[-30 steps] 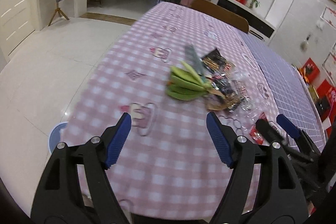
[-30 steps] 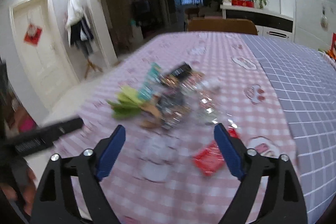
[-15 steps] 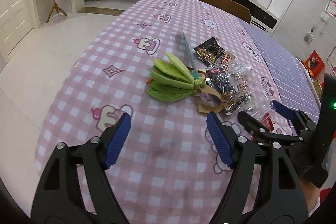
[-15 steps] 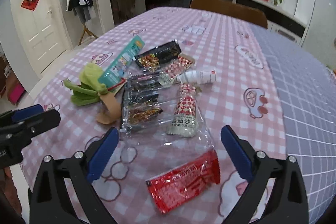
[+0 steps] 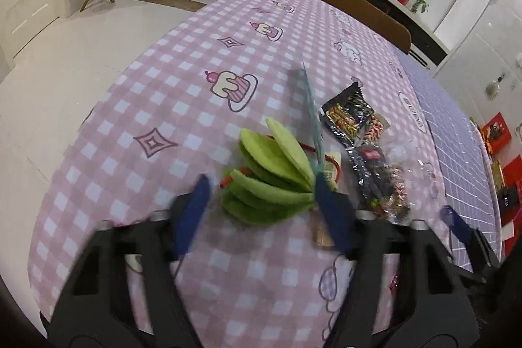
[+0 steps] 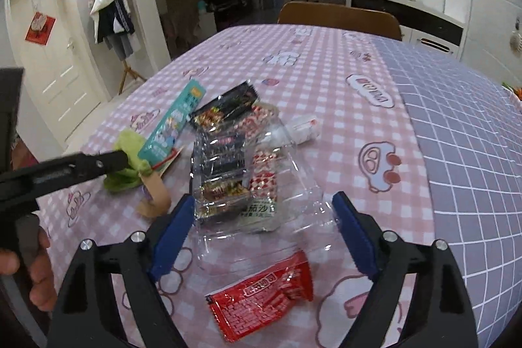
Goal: Collect trash
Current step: 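Grasp the green leaves with the left tool while the right tool grasps the plastic tray, then carry leaves and plastic tray over the blue bin and release the tray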
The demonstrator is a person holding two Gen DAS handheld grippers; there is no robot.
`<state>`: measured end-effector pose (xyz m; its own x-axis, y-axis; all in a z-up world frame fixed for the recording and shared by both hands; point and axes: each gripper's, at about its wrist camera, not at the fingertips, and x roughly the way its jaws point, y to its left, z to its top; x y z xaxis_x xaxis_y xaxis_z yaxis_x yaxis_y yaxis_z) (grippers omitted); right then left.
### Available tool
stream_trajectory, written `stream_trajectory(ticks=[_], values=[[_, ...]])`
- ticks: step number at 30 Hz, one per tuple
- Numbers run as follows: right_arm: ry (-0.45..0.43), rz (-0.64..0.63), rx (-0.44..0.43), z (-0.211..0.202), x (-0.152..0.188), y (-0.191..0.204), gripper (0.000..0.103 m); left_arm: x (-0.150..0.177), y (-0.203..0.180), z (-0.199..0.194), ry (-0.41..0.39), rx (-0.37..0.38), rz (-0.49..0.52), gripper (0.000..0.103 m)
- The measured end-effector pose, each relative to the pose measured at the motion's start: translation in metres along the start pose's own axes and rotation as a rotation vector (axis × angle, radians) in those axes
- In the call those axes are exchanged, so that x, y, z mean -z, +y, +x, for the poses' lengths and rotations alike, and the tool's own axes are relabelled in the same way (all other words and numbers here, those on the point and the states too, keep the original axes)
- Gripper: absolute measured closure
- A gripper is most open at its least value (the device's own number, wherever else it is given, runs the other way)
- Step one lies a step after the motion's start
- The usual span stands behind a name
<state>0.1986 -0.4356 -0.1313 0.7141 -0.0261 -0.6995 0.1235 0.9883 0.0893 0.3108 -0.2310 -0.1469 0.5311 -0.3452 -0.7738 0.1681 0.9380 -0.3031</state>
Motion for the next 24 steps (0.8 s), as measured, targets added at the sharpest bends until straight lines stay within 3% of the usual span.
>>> stream_trajectory(ticks=[1, 4, 16, 24], values=[[-0.009, 0.007, -0.001, -0.002, -0.001, -0.001, 0.020, -0.001, -0.001, 0.003, 0.009, 0.003, 0.005, 0.074], [-0.025, 0.017, -0.003, -0.007, -0.003, -0.003, 0.020, -0.001, 0.000, -0.003, -0.009, 0.041, 0.003, 0.098], [-0.124, 0.041, -0.004, -0.041, -0.015, 0.013, 0.021, 0.001, 0.005, -0.086, -0.200, 0.140, 0.025, 0.099], [-0.187, 0.020, -0.023, -0.066, -0.026, 0.042, 0.021, 0.003, 0.025, -0.142, -0.304, 0.149, 0.015, 0.099]])
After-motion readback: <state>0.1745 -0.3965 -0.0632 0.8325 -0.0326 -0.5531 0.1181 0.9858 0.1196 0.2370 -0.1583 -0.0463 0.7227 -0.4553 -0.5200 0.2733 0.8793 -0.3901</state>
